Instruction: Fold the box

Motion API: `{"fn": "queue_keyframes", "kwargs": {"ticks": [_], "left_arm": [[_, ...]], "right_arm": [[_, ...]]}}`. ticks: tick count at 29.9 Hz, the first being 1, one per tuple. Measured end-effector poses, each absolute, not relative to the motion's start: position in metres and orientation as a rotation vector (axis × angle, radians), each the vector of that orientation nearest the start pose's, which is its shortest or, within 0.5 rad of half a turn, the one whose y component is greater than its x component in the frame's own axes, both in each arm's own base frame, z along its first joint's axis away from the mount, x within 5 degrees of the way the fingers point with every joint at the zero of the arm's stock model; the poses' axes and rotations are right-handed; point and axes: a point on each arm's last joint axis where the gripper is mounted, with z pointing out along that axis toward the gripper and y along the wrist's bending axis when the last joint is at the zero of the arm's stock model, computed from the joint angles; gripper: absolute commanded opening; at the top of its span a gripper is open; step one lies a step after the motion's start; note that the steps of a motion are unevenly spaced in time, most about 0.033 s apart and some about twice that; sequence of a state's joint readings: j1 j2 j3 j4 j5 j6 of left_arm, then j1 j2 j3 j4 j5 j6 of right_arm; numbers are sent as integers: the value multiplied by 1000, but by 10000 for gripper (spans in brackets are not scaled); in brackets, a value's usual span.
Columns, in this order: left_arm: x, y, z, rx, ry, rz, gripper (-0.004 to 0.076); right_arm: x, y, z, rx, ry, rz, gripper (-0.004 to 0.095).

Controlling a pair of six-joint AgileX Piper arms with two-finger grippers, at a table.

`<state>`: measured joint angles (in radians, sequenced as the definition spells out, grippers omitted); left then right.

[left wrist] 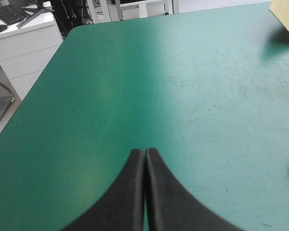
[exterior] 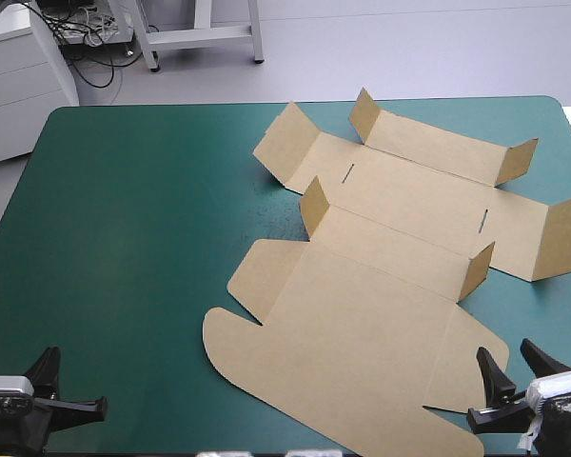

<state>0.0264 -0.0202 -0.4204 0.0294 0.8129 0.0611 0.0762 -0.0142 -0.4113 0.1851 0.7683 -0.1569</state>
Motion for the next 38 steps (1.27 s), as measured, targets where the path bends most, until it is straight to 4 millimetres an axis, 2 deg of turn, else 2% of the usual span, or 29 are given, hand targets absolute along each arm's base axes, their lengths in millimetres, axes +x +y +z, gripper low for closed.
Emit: {"fn": "queue_keyframes", "kwargs": {"ticks": [9,15,19,24,31,38], "left_arm": [[10,2,276,36,1856,95,-32],[10,2,276,36,1856,95,-32],[10,2,276,36,1856,95,-32],[10,2,276,36,1856,95,-32],[10,2,276,36,1856,95,-32],[10,2,276,36,1856,95,-32]], "right_arm": [[11,12,278,-165,1811,165,673],[12,10,281,24,1787,278,673],[17,6,284,168,1850,312,673],[40,7,302,230,1982,309,672],[92,11,334,278,2126,297,671],[147,15,343,311,2283,275,671]]}}
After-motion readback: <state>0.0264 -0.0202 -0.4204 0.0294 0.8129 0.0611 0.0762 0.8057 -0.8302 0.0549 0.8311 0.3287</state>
